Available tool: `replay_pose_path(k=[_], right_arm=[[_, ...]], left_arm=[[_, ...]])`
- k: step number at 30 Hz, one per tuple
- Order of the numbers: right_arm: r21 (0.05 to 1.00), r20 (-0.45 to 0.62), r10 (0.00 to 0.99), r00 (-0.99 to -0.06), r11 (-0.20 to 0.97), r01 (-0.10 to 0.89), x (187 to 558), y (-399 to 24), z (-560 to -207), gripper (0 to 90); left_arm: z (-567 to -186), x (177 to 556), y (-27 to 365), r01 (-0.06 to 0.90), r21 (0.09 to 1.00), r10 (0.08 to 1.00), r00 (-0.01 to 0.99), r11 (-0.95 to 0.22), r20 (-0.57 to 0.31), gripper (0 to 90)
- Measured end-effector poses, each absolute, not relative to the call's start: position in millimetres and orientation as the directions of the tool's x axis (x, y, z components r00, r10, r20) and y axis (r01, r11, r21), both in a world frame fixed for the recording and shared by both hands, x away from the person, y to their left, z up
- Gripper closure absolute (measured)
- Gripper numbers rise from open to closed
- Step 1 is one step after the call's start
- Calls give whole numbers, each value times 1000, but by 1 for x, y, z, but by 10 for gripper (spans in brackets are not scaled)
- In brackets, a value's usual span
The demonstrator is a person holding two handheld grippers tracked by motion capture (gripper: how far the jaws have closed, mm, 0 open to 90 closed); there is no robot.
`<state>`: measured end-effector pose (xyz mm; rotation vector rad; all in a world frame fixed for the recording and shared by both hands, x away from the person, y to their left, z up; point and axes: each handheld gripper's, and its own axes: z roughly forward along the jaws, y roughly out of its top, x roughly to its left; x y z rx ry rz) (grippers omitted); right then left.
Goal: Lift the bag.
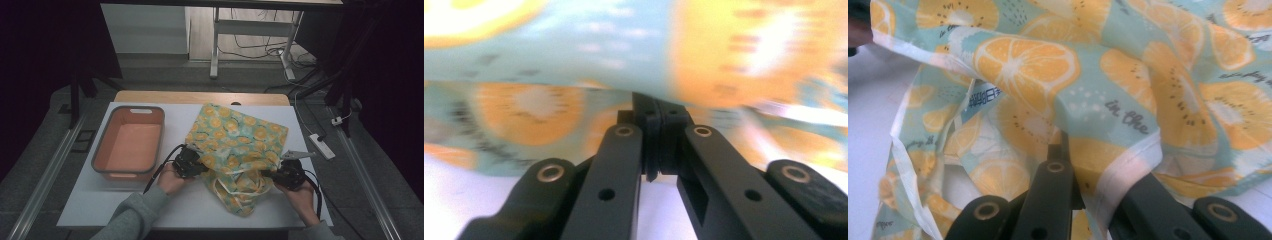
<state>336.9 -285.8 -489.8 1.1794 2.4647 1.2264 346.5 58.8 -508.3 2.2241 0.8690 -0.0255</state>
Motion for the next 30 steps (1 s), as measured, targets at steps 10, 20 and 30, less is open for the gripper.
replay_pose_path(k=[10,20,30], right_arm=[[726,200,703,-682,362,585,337,-285,-491,893],[743,222,702,-677,328,584,335,-291,-484,893],[847,184,659,-729,270,458,322,-291,-432,893]], left_arm=[[-519,335,27,548,580,575,802,-603,-160,376],[-509,336,50,552,603,565,802,-576,-194,890],[-444,304,103,458,808,551,809,-372,-204,891]])
